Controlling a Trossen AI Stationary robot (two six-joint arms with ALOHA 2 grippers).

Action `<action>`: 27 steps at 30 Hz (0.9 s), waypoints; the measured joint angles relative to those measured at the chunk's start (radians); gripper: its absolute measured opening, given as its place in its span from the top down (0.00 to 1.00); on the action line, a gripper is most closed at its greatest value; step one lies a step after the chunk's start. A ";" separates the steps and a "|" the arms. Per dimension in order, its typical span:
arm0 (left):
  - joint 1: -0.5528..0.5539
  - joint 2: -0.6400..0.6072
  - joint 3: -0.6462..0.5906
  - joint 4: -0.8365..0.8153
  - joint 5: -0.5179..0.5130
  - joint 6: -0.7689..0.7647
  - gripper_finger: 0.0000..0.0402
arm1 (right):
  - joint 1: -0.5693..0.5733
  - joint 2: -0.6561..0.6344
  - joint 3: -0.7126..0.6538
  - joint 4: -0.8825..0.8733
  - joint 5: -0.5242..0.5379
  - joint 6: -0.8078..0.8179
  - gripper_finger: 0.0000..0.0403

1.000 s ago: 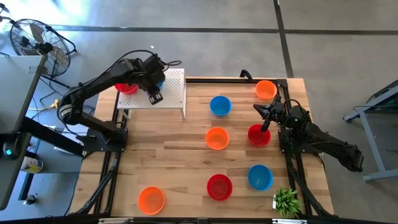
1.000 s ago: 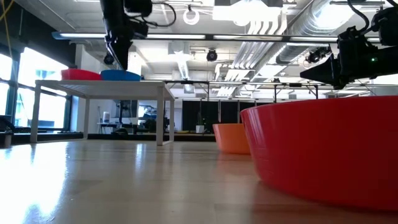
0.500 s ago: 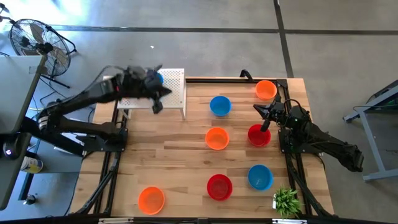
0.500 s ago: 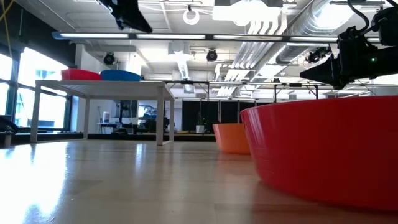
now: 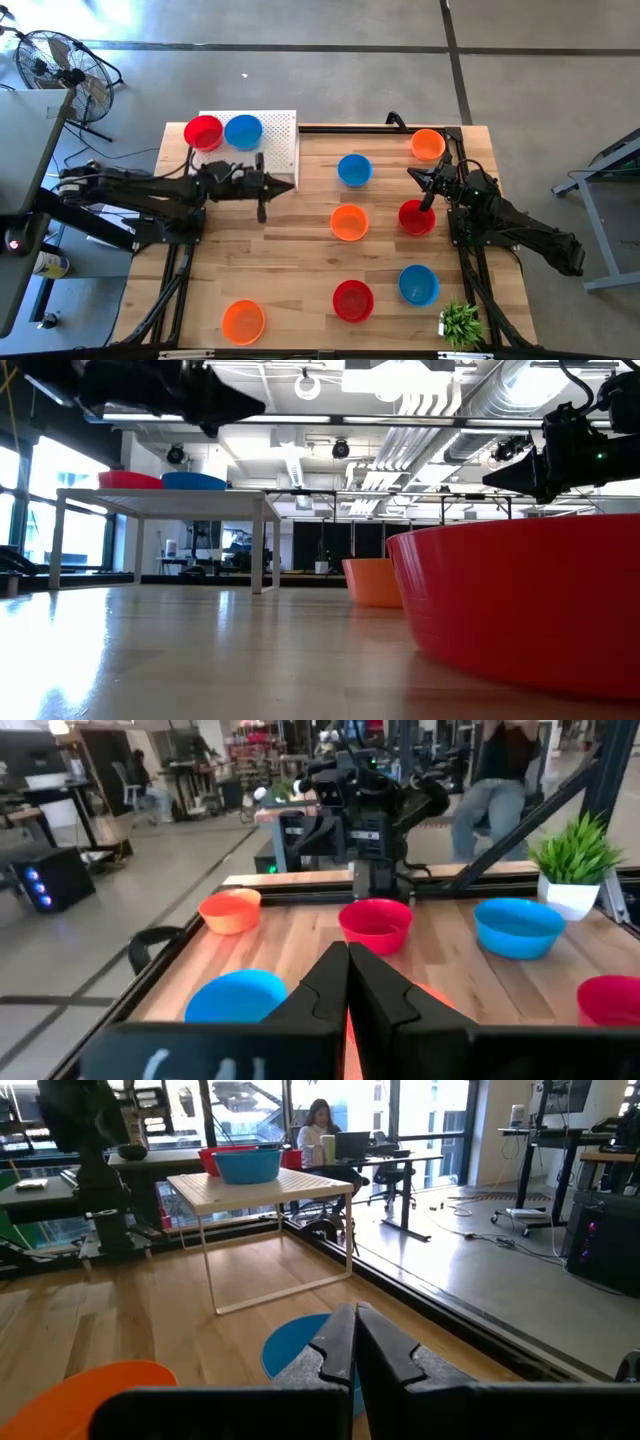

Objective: Pick & Place Mini bowls
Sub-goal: Put the top orange bowl on the shelf

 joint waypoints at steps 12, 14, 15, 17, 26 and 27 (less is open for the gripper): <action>0.003 0.000 -0.245 0.335 -0.023 -0.060 1.00 | 0.000 0.000 0.000 0.093 0.001 0.235 1.00; 0.002 0.000 -0.250 0.329 -0.023 -0.060 1.00 | 0.000 0.000 0.000 0.170 0.003 0.262 1.00; 0.002 0.000 -0.251 0.325 -0.023 -0.060 1.00 | 0.000 0.000 0.000 0.214 0.007 0.263 1.00; 0.003 0.000 -0.251 0.324 -0.023 -0.060 1.00 | 0.000 0.000 0.001 0.321 0.019 0.253 1.00; 0.003 0.000 -0.251 0.305 -0.022 -0.057 1.00 | 0.000 0.127 0.261 -0.023 0.214 0.195 1.00; 0.003 0.000 -0.251 0.300 -0.022 -0.057 1.00 | 0.001 0.162 0.303 -0.081 0.264 0.198 1.00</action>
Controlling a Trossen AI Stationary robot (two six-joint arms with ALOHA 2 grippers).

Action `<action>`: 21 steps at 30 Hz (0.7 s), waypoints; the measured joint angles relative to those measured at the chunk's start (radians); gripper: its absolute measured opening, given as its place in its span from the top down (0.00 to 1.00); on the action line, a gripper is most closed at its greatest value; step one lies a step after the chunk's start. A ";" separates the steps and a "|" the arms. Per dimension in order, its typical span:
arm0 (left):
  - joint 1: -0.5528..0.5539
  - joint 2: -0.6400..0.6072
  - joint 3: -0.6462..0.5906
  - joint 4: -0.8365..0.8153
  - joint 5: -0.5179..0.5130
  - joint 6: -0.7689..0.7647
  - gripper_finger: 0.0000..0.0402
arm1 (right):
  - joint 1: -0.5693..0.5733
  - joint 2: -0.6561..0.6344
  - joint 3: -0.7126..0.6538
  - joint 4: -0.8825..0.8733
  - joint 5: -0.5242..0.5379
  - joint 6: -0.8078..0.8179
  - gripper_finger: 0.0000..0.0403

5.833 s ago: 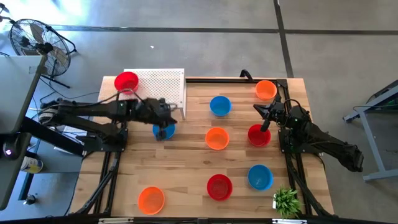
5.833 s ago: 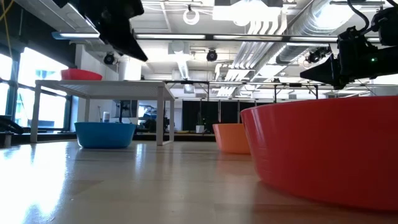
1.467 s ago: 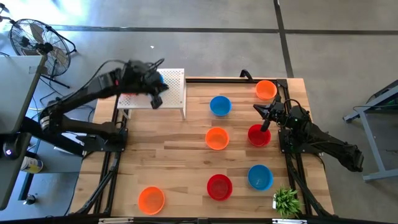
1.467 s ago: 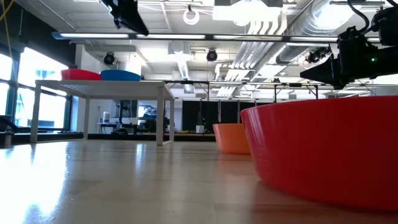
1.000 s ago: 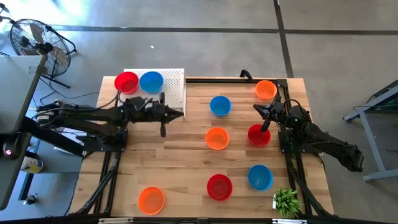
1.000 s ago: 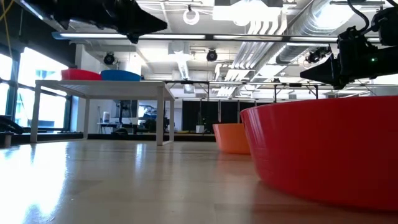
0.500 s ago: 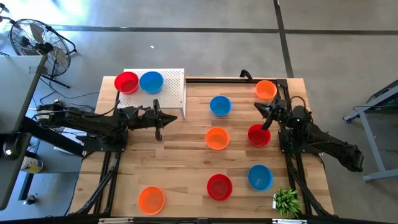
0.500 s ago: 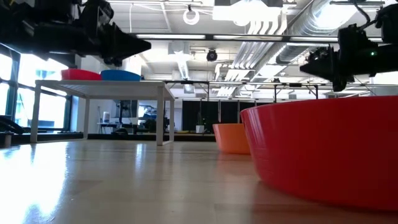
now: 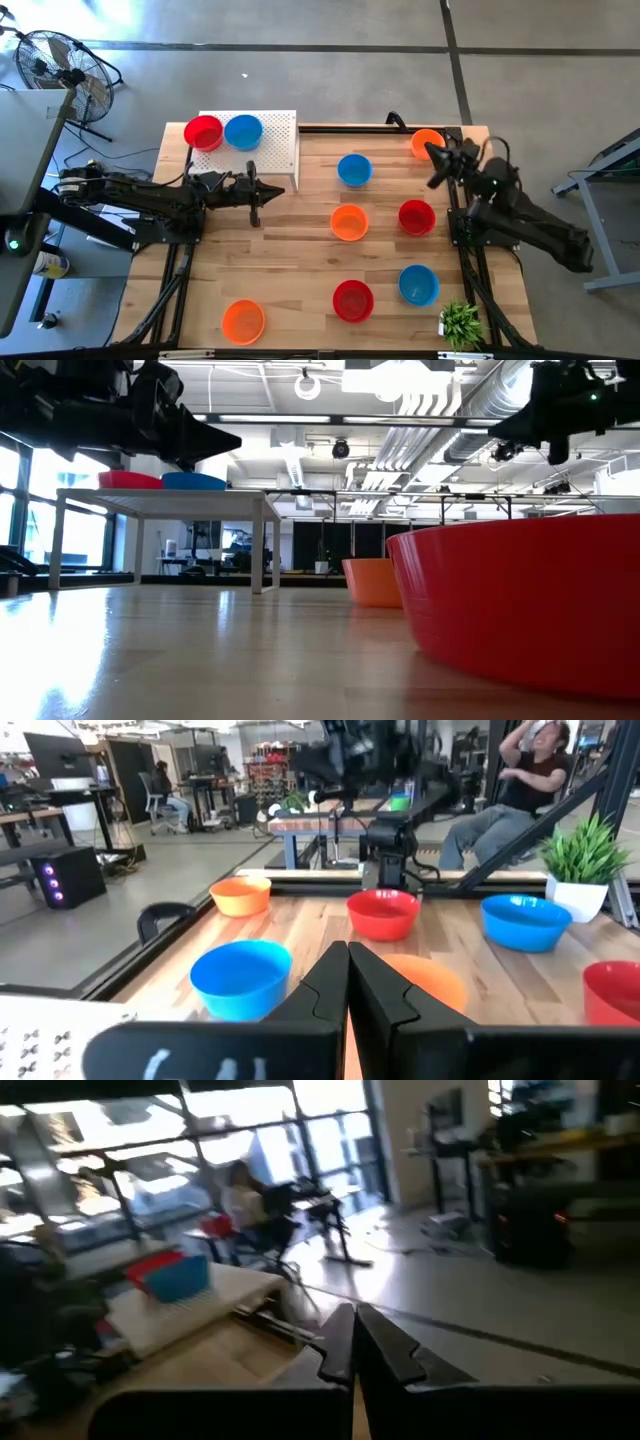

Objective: Pick & Place Mini bowls
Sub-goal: Put the top orange bowl on the shelf

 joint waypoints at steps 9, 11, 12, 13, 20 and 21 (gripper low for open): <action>0.000 0.000 0.000 0.004 -0.001 0.000 1.00 | -0.025 0.417 0.227 -0.537 0.378 0.464 0.95; 0.000 0.000 0.000 0.003 -0.001 0.001 1.00 | -0.048 0.502 0.229 -0.569 0.390 0.569 0.89; 0.000 0.000 0.000 0.003 -0.001 0.001 1.00 | -0.062 0.542 0.228 -0.573 0.387 0.616 0.86; 0.000 0.000 0.000 0.003 -0.001 0.002 1.00 | -0.078 0.579 0.228 -0.580 0.385 0.654 0.83; 0.000 0.000 0.000 0.003 0.009 0.017 1.00 | -0.194 0.782 0.229 -0.581 0.411 0.824 0.64; 0.000 0.000 0.000 0.003 0.021 0.017 1.00 | -0.206 0.806 0.229 -0.575 0.416 0.837 0.63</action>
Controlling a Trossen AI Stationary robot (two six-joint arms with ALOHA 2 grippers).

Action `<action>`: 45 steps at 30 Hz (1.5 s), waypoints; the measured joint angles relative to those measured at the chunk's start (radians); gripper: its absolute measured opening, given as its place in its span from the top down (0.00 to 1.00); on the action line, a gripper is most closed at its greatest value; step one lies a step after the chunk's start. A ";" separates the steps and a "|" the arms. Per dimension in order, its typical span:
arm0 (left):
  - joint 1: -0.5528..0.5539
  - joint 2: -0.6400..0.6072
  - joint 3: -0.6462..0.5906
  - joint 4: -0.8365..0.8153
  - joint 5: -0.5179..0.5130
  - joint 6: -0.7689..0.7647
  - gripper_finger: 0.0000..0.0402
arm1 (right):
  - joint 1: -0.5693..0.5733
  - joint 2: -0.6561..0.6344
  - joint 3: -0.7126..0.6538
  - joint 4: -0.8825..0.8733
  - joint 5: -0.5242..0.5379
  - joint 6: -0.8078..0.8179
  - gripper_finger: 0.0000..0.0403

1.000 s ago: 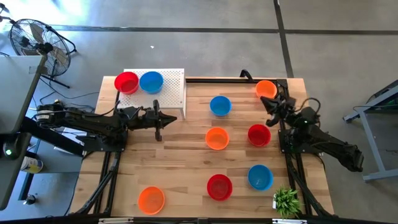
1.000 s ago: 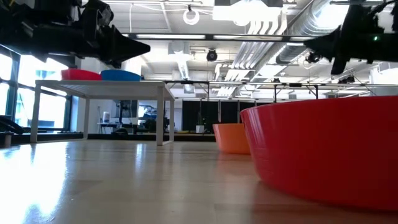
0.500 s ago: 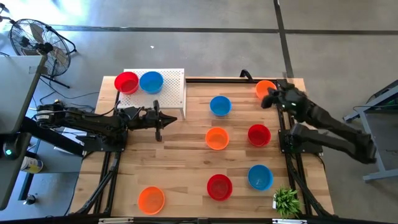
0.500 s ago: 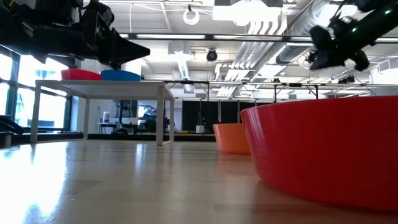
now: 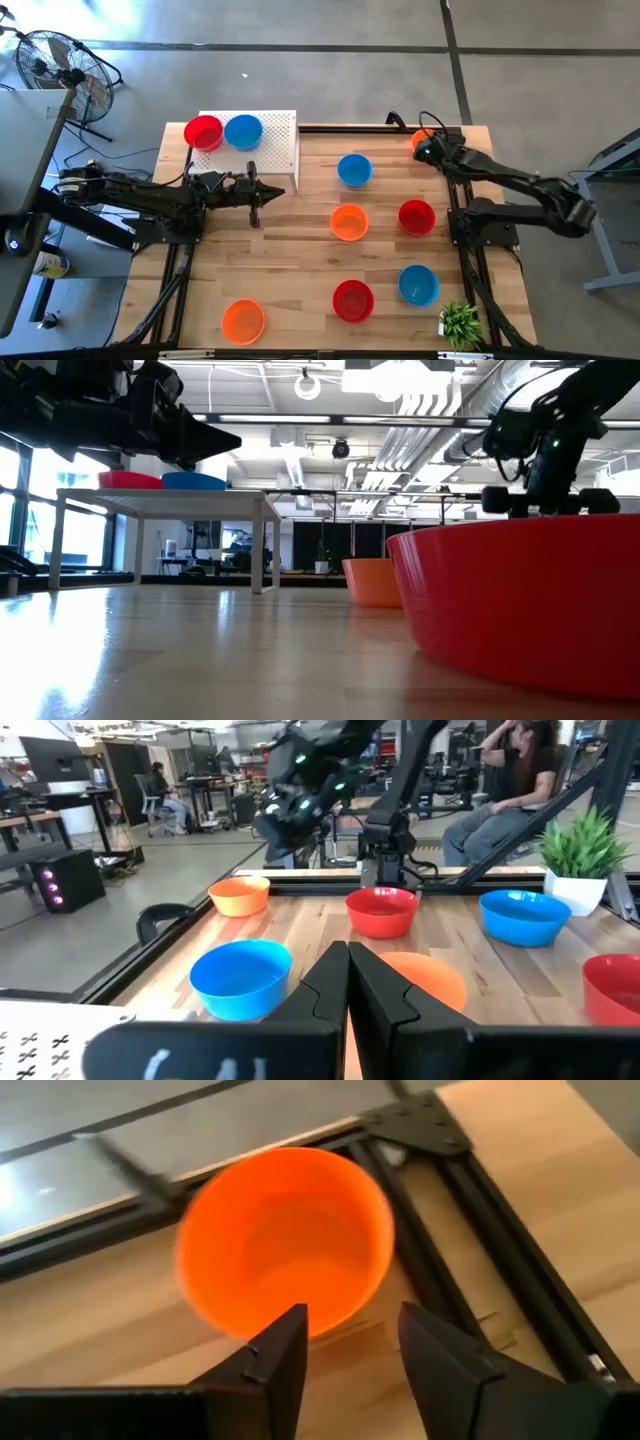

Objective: Pick & Place Mini bowls
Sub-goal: Put the top orange bowl on the shelf

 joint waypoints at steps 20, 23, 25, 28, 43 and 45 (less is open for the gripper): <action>0.000 0.000 0.000 -0.004 0.027 0.006 1.00 | -0.142 0.325 0.001 0.183 0.050 0.072 0.62; 0.000 0.000 0.000 -0.004 0.027 0.006 1.00 | -0.148 0.350 0.001 0.192 0.035 0.089 0.62; 0.000 0.000 0.000 -0.004 0.027 0.006 1.00 | -0.148 0.361 0.001 0.197 0.035 0.091 0.63; 0.000 0.000 0.000 -0.004 0.027 0.006 1.00 | -0.148 0.367 0.001 0.197 0.017 0.080 0.69; 0.000 0.000 0.000 -0.004 0.027 0.006 1.00 | -0.147 0.198 0.002 0.140 -0.191 -0.190 0.98; 0.000 0.000 0.000 -0.003 0.027 0.006 1.00 | -0.134 0.154 0.002 0.114 -0.227 -0.241 0.99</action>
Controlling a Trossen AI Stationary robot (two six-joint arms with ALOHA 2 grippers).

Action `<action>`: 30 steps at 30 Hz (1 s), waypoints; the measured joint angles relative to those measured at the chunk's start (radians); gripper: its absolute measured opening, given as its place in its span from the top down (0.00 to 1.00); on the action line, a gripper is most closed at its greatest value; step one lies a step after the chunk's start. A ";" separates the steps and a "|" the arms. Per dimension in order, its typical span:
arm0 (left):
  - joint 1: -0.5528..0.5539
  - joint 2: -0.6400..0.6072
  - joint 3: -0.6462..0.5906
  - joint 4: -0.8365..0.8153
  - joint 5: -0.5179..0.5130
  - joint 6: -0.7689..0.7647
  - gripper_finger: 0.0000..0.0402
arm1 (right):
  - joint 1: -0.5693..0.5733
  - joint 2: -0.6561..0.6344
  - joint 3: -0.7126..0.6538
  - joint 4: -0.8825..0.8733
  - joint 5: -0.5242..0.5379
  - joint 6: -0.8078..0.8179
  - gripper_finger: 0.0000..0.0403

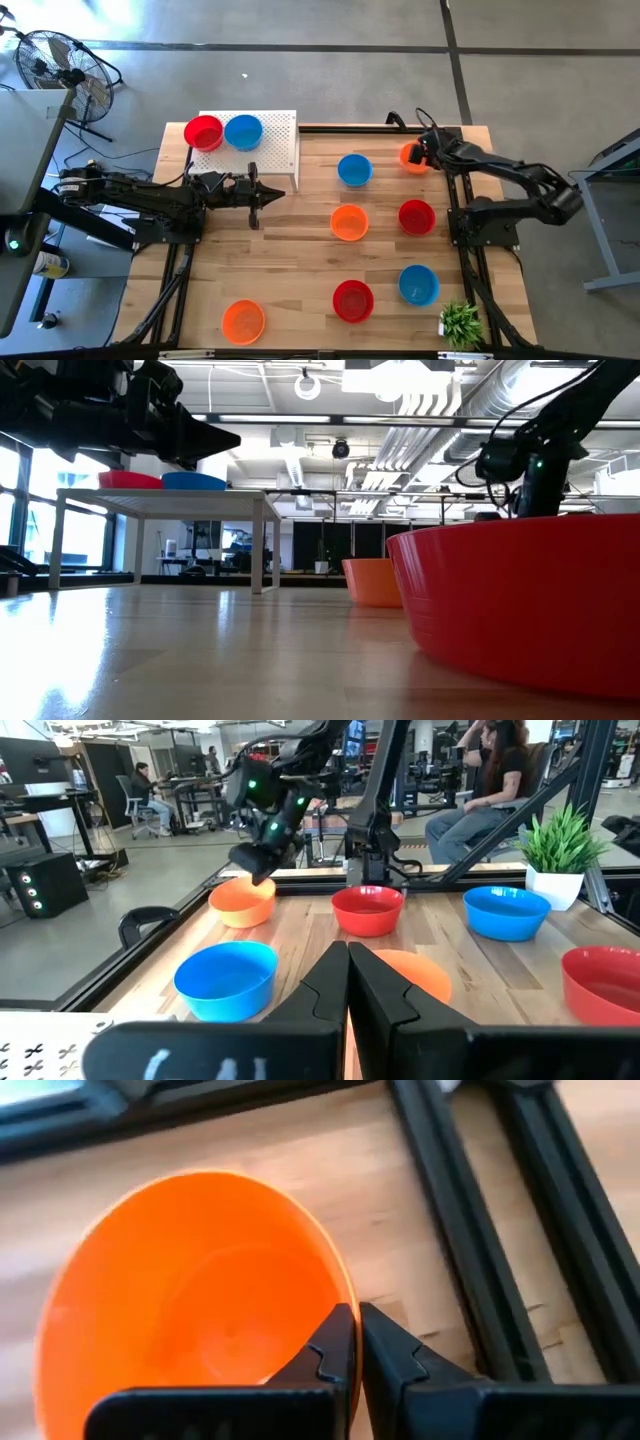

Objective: Pick & Place Mini bowls
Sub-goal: Put the top orange bowl on the shelf

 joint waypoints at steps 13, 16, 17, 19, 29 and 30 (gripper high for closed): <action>0.000 0.000 0.000 0.003 0.000 0.000 1.00 | 0.210 -0.051 0.000 -0.042 -0.072 -0.083 0.98; 0.000 0.000 0.000 0.003 0.000 -0.001 1.00 | 0.240 -0.048 0.000 -0.034 -0.062 -0.081 0.98; 0.000 0.000 0.000 0.003 0.000 -0.001 1.00 | 0.249 -0.048 0.000 -0.032 -0.062 -0.080 0.99; 0.000 0.000 0.000 0.003 0.000 -0.001 1.00 | 0.264 -0.048 0.000 -0.033 -0.068 -0.071 0.99; 0.000 0.000 0.000 0.003 0.000 -0.003 1.00 | 0.312 -0.048 0.000 -0.031 -0.081 -0.049 0.92; 0.000 0.000 0.000 0.003 0.000 -0.003 1.00 | 0.314 -0.048 0.000 -0.030 -0.081 -0.045 0.91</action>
